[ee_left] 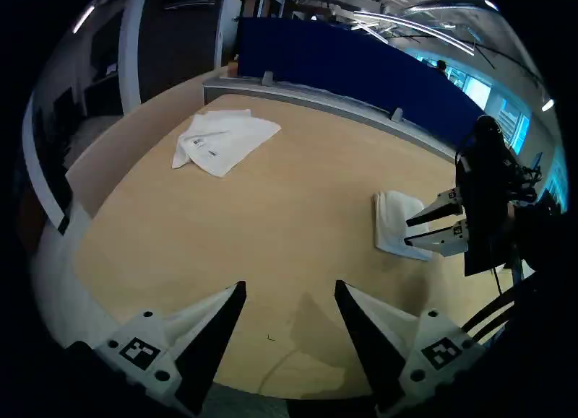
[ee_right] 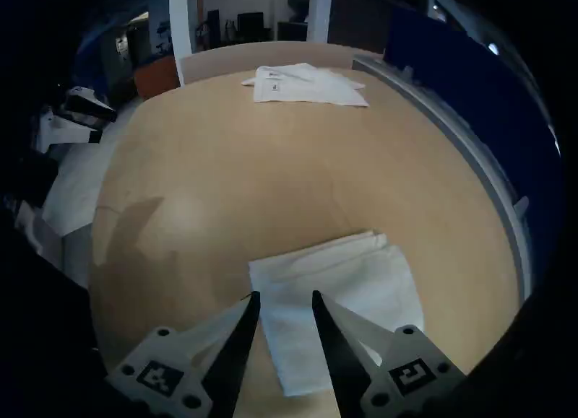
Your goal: Fold towel
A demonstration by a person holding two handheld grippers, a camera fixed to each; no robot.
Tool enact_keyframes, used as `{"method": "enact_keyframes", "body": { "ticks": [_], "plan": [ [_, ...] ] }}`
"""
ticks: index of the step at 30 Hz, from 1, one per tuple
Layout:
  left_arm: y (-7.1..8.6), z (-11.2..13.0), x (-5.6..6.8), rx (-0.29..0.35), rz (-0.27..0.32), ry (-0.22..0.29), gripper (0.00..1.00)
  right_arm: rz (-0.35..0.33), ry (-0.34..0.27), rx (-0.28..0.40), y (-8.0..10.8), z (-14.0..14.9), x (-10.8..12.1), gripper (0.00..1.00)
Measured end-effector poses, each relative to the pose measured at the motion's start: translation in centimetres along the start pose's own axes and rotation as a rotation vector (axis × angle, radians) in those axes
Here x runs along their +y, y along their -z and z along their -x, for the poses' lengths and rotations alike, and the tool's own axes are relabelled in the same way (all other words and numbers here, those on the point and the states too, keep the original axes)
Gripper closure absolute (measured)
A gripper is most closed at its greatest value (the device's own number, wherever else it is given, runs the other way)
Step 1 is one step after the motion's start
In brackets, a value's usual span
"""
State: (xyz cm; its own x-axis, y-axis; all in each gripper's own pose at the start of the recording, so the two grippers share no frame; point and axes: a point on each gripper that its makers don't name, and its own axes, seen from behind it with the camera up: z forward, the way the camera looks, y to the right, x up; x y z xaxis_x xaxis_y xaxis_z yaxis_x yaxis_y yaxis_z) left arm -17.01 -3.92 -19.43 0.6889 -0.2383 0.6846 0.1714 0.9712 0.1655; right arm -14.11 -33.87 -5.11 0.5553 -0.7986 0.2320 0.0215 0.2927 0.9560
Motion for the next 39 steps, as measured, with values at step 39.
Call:
{"method": "enact_keyframes", "body": {
  "ticks": [39],
  "plan": [
    [-1.8,-1.3,2.2,-0.008,0.041,-0.046,0.09,0.111,-0.237,-0.072,3.6,10.4,-0.3,0.54]
  ]
}}
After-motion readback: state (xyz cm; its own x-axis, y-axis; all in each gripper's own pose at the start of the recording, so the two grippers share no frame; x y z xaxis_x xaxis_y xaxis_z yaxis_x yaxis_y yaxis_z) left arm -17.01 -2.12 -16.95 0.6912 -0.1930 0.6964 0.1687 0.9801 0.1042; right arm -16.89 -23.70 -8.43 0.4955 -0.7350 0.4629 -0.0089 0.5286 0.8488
